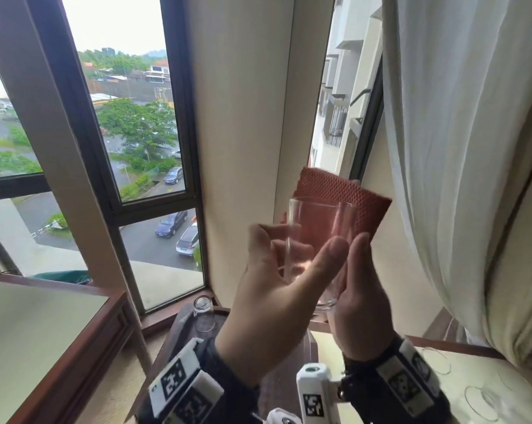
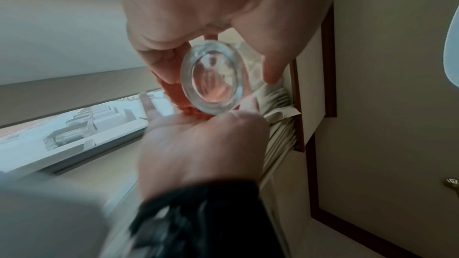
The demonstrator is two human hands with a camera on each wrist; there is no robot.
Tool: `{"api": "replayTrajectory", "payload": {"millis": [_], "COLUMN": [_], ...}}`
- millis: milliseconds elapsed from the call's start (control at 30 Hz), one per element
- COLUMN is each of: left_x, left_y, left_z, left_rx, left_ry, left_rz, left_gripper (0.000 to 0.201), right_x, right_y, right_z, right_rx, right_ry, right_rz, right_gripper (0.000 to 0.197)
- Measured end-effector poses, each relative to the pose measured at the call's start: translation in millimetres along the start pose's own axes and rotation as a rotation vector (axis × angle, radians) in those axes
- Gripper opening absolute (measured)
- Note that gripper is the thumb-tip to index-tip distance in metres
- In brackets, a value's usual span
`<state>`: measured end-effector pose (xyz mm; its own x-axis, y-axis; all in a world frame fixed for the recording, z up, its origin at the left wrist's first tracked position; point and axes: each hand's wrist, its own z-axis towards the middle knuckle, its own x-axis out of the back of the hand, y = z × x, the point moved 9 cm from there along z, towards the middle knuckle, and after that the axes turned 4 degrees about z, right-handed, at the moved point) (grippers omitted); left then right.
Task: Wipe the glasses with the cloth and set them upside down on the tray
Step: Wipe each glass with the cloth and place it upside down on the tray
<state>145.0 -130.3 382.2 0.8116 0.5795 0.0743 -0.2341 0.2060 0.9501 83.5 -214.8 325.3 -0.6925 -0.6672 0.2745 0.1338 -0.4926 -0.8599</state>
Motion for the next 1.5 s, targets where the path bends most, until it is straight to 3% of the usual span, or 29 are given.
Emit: {"api": "replayTrajectory", "payload": {"millis": [100, 200, 233, 300, 367, 433, 500, 567, 633, 667, 800, 900, 967, 1000, 1067, 1167, 1333, 1433, 1467, 1500], "left_x": [-2, 15, 20, 33, 41, 37, 27, 19, 13, 13, 32, 50, 48, 43, 32, 29, 53, 63, 60, 52], "left_y": [-7, -23, -24, -23, -18, -14, -16, -23, -27, -30, -33, -23, -14, -13, -15, -22, -8, -1, 0, 3], "left_z": [-2, 5, 8, 15, 18, 18, 14, 10, 8, 7, 16, 18, 14, 11, 6, 7, 16, 21, 21, 19], "left_rx": [-0.014, -0.009, 0.000, -0.007, -0.034, -0.073, -0.084, -0.077, -0.049, -0.032, -0.009, -0.050, -0.100, -0.118, -0.131, -0.092, -0.035, 0.016, 0.011, -0.016], "left_ry": [0.004, 0.078, 0.100, 0.174, 0.192, 0.138, 0.085, 0.063, 0.064, 0.070, 0.149, 0.187, 0.147, 0.114, 0.082, 0.106, 0.234, 0.240, 0.194, 0.135], "left_rz": [-0.097, -0.162, -0.214, -0.298, -0.321, -0.278, -0.244, -0.180, -0.109, -0.099, -0.232, -0.261, -0.264, -0.245, -0.181, -0.144, -0.285, -0.329, -0.295, -0.270], "left_gripper": [0.067, 0.064, 0.064, 0.063, 0.053, 0.045, 0.045, 0.047, 0.054, 0.058, 0.054, 0.047, 0.044, 0.044, 0.046, 0.051, 0.069, 0.082, 0.076, 0.051], "right_x": [9, 2, -10, -27, -22, -22, -11, 1, 3, -4, -33, -33, -25, -19, -10, -10, -43, -47, -44, -39], "right_y": [-36, -91, -90, -64, -40, -18, -22, -37, -57, -56, -92, -61, -45, -47, -61, -82, -100, -76, -68, -57], "right_z": [8, 3, -1, -8, -12, -8, 3, 16, 19, 19, -6, -12, -10, -8, 0, 6, -9, -20, -17, -10], "right_rx": [0.139, 0.356, 0.438, 0.385, 0.274, 0.081, -0.020, 0.086, 0.188, 0.156, 0.492, 0.427, 0.380, 0.397, 0.519, 0.656, 0.553, 0.520, 0.472, 0.377], "right_ry": [-0.010, 0.030, 0.038, -0.028, 0.067, 0.072, 0.111, 0.124, 0.116, 0.068, 0.015, 0.056, 0.108, 0.132, 0.238, 0.222, -0.010, -0.023, 0.003, 0.053], "right_rz": [-0.135, 0.112, 0.098, 0.121, 0.199, 0.342, 0.373, 0.393, 0.195, 0.172, 0.007, 0.082, 0.074, -0.029, -0.240, -0.267, 0.014, 0.037, 0.055, 0.070], "right_gripper": [0.114, 0.071, 0.063, 0.058, 0.070, 0.081, 0.072, 0.043, 0.059, 0.070, 0.058, 0.060, 0.045, 0.033, 0.059, 0.045, 0.058, 0.060, 0.058, 0.051]}}
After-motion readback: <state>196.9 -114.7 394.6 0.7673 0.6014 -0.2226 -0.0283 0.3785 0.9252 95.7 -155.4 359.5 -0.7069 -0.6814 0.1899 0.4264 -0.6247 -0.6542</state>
